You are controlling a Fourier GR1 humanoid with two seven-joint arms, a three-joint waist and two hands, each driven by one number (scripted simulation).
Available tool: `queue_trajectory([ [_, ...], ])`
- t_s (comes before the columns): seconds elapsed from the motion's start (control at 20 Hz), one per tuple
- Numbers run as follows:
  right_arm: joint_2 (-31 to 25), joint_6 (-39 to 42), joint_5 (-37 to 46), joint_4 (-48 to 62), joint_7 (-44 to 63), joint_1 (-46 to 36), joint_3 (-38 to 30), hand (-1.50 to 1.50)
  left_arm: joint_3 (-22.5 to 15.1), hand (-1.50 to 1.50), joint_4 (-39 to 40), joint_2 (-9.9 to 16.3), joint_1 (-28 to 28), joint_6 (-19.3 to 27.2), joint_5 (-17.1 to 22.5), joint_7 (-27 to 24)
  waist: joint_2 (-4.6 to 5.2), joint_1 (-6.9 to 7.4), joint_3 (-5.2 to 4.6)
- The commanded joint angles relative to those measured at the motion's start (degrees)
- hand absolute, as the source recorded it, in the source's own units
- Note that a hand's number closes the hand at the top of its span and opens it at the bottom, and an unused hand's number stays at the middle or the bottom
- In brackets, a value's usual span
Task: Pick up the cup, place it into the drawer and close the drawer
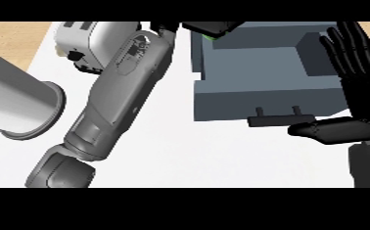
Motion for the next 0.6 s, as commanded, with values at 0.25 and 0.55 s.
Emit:
queue_trajectory([
  [0.25,-0.20,0.61,0.22,1.75,-0.37,-3.17,0.86,-1.50,-8.62,1.50,16.65,-0.06,-7.21,4.58,4.32,2.05,1.00,-3.38,0.04],
  [0.55,0.29,1.17,-0.75,2.23,0.53,-6.05,2.07,-1.50,-15.29,1.50,20.89,-0.06,-7.69,-0.48,5.23,5.88,1.64,-6.18,0.07],
])
